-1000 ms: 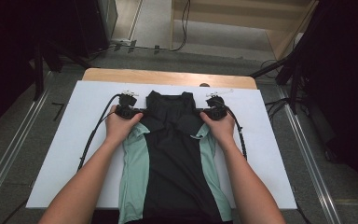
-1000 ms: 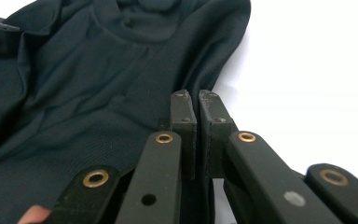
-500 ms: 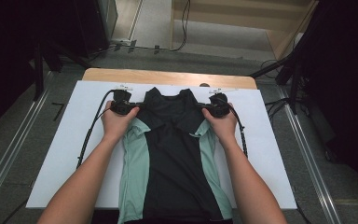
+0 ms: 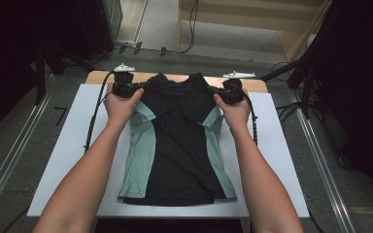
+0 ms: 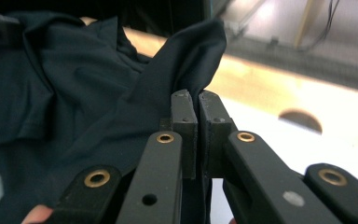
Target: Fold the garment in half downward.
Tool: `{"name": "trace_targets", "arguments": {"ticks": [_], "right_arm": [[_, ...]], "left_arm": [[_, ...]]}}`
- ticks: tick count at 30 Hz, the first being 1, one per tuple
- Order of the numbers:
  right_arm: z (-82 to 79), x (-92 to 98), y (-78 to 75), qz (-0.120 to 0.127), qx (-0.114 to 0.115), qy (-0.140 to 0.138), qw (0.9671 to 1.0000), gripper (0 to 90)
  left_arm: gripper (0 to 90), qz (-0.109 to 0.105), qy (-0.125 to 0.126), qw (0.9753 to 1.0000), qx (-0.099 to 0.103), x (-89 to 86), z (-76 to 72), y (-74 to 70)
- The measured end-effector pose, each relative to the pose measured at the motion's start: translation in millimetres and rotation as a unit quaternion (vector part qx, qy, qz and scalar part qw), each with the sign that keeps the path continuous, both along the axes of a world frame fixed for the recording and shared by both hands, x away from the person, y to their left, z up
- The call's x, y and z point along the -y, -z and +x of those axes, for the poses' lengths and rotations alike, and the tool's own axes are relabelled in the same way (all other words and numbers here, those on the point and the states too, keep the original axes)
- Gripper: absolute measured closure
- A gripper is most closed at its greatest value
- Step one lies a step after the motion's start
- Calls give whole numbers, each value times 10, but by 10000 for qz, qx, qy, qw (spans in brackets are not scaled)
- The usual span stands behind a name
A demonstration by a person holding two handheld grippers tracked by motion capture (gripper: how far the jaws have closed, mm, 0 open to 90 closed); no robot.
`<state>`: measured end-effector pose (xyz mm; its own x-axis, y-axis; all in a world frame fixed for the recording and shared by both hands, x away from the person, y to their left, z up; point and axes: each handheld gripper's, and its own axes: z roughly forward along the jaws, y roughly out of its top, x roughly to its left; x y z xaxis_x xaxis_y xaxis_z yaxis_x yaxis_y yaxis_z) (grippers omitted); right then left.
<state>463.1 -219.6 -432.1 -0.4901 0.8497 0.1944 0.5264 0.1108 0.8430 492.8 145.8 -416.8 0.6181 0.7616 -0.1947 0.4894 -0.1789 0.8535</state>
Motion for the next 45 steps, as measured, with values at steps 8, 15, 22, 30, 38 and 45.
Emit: {"name": "trace_targets", "arguments": {"ticks": [8,15,22,30,38,45], "right_arm": [[-245,-17,27,-109,420,-111,9990,847],[-541,-11,76,158,540,-167,9983,845],[-894,-18,125,310,774,-286,9961,845],[-1350,-56,263,252,931,-499,9941,844],[-1778,-70,483,126,810,-596,9949,842],[-2096,-99,529,47,742,-713,9947,839]], "left_arm": [[859,-56,235,9992,319,-65,-269,75],[859,-364,391,9972,517,-60,-625,55],[858,-510,567,9949,666,-87,-982,111],[858,-543,842,9925,697,-135,-1460,268],[857,-318,1037,9923,601,-186,-1868,476],[856,-213,1175,9914,537,-227,-2156,549]]}}
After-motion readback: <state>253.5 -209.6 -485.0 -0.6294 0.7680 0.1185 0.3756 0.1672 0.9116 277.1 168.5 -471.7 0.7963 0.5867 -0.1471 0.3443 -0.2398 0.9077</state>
